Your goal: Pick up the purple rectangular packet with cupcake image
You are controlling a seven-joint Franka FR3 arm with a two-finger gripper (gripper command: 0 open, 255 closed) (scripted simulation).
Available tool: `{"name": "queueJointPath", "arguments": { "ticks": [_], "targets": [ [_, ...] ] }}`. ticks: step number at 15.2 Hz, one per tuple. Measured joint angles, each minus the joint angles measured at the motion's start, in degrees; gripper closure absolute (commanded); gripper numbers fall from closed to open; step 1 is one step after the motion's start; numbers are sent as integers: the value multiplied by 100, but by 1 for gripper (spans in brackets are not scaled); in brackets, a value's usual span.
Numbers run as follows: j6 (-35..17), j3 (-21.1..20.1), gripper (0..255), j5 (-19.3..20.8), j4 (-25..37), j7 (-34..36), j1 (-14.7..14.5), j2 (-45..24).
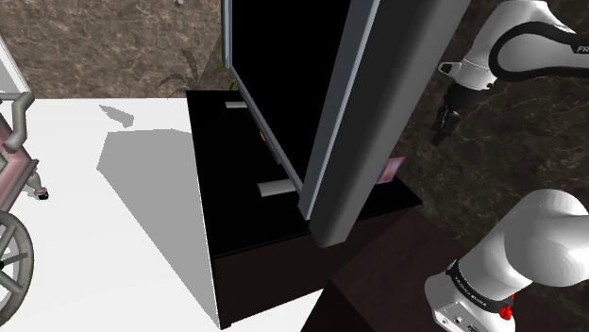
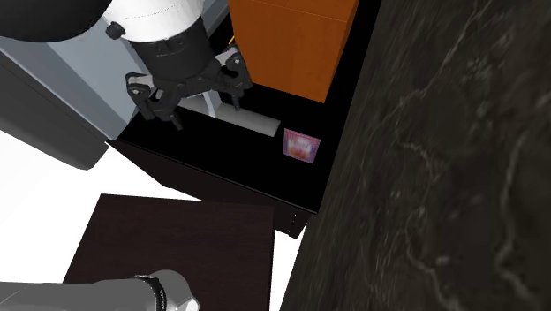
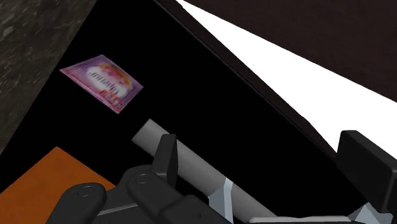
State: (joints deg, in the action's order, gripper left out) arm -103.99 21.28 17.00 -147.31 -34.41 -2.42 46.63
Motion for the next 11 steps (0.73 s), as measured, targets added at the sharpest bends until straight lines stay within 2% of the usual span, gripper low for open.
{"name": "queueJointPath", "arguments": {
  "ticks": [6,11],
  "targets": [
    [-912,1116,0,532,-124,-1582,-215,-646],
    [-1810,2239,0,593,218,-3020,-768,-1743]
  ]
}}
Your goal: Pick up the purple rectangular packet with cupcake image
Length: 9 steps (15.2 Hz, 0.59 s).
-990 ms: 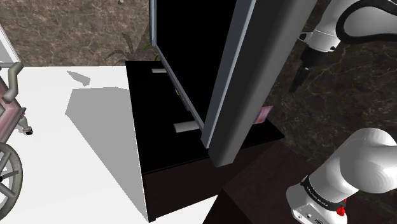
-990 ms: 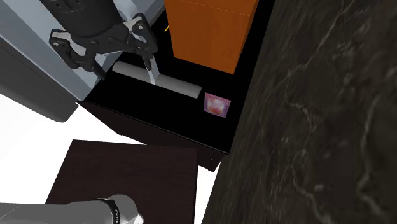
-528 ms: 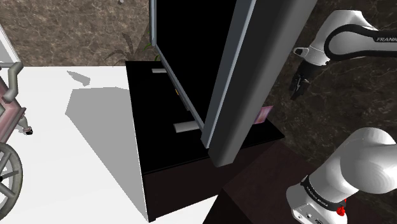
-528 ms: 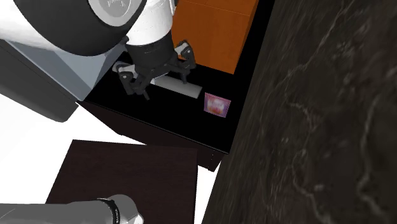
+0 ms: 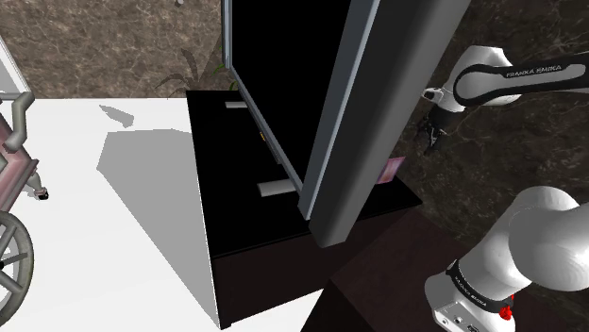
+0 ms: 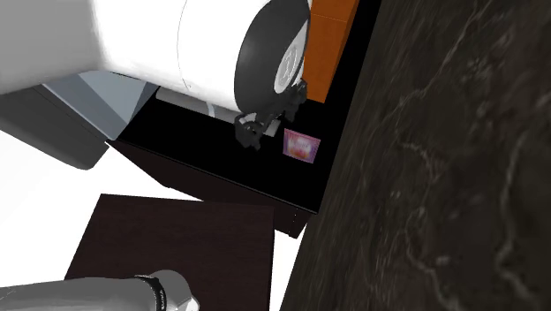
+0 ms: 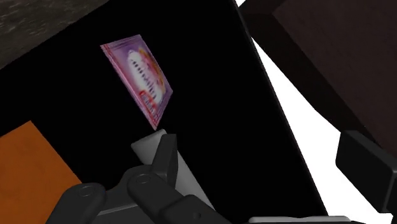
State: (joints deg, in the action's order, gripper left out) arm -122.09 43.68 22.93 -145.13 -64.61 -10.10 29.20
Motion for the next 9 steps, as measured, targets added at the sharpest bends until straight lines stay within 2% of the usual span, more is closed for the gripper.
{"name": "queueJointPath", "arguments": {
  "ticks": [3,5,7,8,9],
  "targets": [
    [-477,722,0,-218,249,-986,-454,-682],
    [-858,1298,0,-569,415,-1752,-887,-1262],
    [-1160,1921,0,-1296,673,-2703,-1473,-2028],
    [-1324,2230,0,-1888,786,-3351,-1743,-2570],
    [-1346,2318,0,-2570,940,-4067,-1805,-3085]
  ]
}}
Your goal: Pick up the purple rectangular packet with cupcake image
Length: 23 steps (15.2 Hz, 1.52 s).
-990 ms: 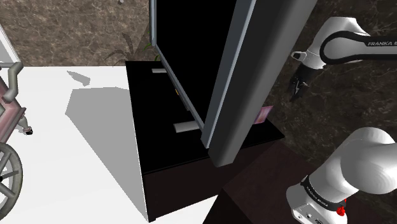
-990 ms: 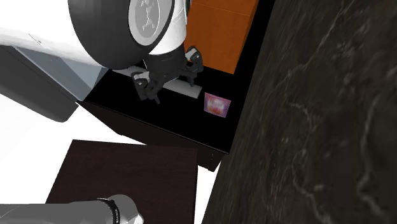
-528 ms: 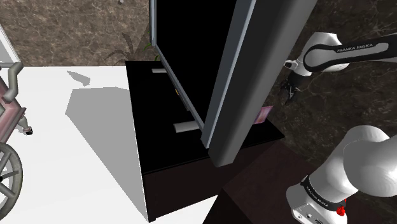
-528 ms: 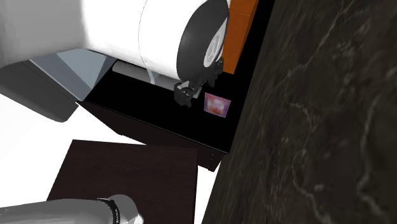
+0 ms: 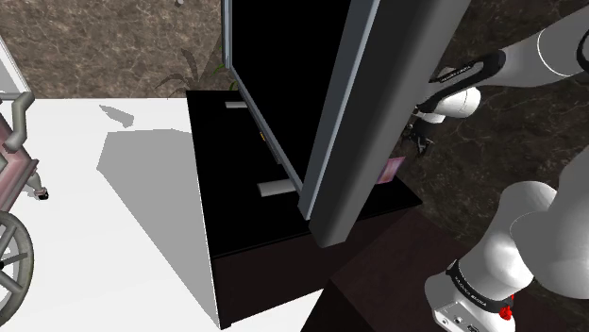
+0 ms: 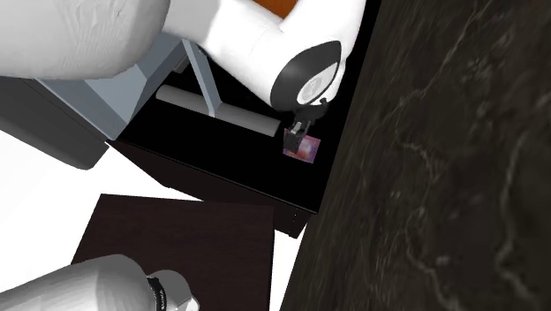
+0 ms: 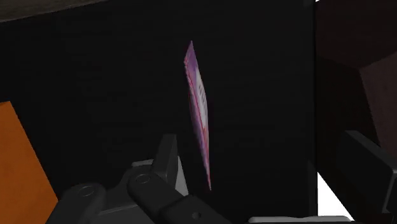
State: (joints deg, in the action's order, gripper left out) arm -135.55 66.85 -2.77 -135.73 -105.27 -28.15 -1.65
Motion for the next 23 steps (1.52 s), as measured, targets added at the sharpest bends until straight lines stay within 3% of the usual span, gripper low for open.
{"name": "queueJointPath", "arguments": {
  "ticks": [2,3,6,11,12,23],
  "targets": [
    [-18,-260,0,-1226,339,-1318,329,-955],
    [12,-508,0,-1571,517,-1704,582,-1245],
    [-104,-984,0,-2147,661,-2242,1037,-1715],
    [-352,-1379,0,-2619,641,-2588,1372,-2072],
    [-364,-1413,255,-2656,651,-2607,1398,-2105],
    [-358,-1398,255,-2642,650,-2594,1383,-2089]
  ]
}}
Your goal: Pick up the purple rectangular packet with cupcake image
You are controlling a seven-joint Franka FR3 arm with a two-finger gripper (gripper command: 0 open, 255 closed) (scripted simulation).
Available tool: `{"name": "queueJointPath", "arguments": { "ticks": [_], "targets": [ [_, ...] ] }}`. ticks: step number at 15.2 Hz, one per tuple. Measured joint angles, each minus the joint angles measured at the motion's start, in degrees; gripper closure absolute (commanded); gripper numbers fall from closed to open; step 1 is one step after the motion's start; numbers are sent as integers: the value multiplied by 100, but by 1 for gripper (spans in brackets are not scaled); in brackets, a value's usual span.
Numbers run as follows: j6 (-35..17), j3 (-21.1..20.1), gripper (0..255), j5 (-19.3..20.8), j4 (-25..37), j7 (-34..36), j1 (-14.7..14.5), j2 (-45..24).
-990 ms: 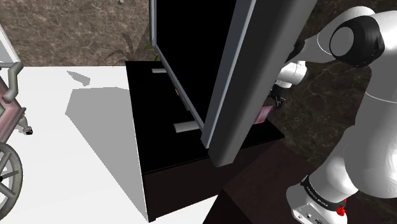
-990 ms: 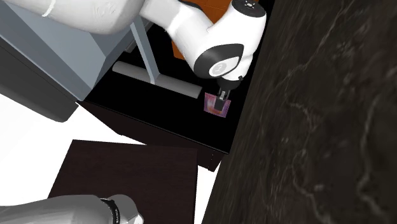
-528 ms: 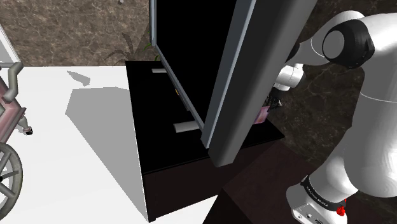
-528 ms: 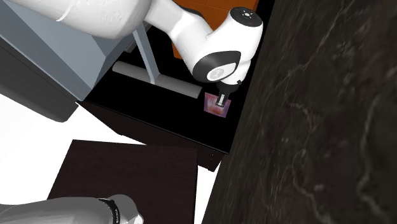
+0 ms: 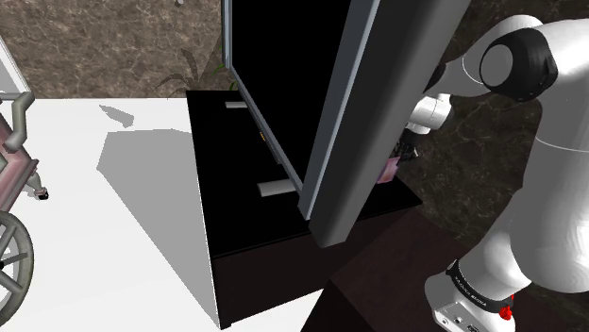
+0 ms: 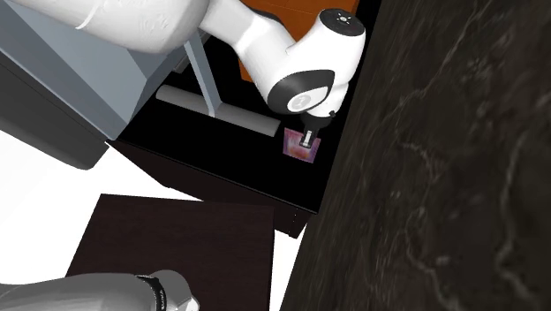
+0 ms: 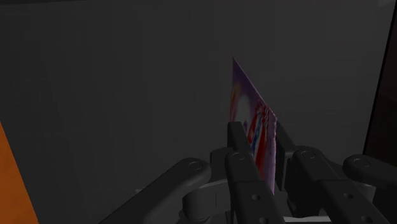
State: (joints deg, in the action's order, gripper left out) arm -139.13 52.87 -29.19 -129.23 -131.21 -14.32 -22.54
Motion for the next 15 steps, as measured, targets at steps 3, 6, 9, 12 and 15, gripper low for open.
{"name": "queueJointPath", "arguments": {
  "ticks": [3,6,9,12,15],
  "targets": [
    [121,189,255,220,6,140,-147,170],
    [270,405,255,484,31,333,-339,371],
    [410,662,255,808,20,550,-568,634],
    [586,850,255,1073,102,738,-730,824],
    [701,1043,255,1363,108,935,-914,1058]
  ]
}}
